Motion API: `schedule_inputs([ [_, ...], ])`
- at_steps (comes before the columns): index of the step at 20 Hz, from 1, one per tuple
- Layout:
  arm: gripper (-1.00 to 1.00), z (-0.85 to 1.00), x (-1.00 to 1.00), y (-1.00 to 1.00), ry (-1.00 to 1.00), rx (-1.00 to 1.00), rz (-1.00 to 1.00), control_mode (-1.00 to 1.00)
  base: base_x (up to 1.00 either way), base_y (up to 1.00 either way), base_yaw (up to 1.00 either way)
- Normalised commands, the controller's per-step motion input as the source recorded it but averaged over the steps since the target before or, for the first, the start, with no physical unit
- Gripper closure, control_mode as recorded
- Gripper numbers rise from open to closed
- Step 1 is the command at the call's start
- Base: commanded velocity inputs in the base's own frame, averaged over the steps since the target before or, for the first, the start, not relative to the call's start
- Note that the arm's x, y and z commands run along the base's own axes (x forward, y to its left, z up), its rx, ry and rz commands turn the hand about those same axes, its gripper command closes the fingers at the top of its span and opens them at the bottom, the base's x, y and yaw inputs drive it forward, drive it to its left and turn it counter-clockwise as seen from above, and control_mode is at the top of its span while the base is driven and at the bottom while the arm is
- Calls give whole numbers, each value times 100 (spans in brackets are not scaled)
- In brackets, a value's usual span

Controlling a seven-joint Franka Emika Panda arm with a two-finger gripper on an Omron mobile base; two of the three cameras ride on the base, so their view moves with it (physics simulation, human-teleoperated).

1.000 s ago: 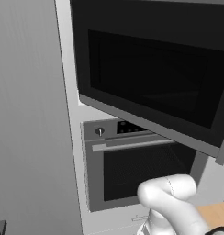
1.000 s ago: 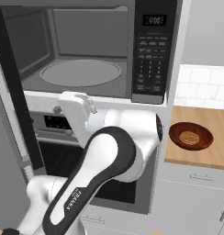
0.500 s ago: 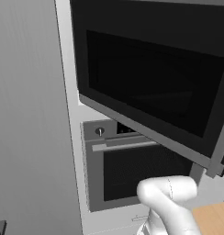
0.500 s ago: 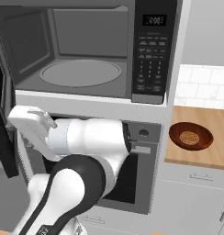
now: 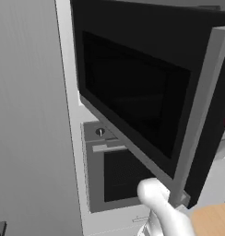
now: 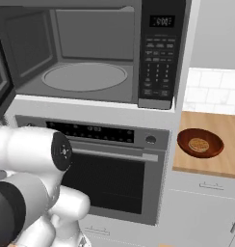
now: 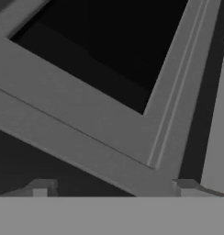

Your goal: Open the microwave, place the bowl with waffle inside the microwave, then close the microwave door and turn it on.

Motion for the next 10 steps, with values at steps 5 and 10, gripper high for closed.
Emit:
schedule_inputs([
  [5, -100, 20, 0, 96, 0, -1, 0, -100, 0, 0, 0],
  [10, -100, 6, 2, 46, 2, 0, 0, -100, 0, 0, 0],
])
